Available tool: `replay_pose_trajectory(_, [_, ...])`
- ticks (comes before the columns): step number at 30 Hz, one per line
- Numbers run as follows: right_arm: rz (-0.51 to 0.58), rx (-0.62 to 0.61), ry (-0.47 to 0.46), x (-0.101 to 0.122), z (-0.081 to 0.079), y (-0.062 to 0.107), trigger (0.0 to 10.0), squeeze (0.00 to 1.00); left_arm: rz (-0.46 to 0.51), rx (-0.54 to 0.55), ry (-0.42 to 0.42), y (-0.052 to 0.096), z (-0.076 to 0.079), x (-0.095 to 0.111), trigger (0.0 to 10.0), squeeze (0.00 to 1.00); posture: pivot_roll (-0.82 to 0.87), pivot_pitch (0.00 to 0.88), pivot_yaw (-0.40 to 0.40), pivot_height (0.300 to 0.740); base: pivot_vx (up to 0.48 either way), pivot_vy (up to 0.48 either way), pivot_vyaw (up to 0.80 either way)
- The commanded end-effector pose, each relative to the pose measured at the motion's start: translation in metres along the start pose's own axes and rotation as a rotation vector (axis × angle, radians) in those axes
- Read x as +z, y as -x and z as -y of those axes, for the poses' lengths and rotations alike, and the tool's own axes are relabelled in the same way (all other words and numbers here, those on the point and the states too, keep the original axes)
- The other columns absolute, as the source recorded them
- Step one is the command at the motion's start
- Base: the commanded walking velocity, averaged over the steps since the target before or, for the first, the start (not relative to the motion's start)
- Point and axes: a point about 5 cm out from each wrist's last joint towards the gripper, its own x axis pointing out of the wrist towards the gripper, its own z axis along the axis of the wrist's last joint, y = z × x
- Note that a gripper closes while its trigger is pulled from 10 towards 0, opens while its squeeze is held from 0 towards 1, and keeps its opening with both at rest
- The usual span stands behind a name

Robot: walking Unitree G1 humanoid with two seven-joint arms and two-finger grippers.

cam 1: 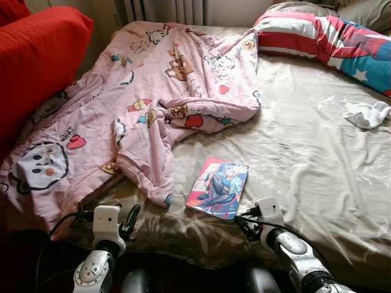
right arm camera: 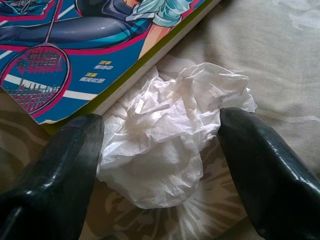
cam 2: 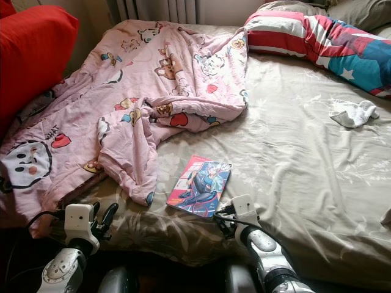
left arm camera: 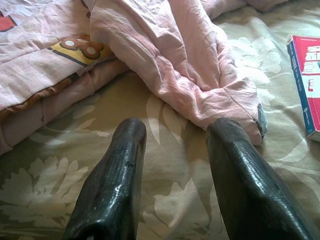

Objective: Clean up the room

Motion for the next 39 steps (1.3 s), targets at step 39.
replay_pose_trajectory(39, [0.000,-0.022,-0.032,-0.0095,-0.0131,-0.0013,0.0,0.00,-0.037,0.025,-0.009,0.0016,-0.0038,-0.0071,10.0,0.00,0.05,0.218,-0.003,0.554,0.000,0.000,0.00])
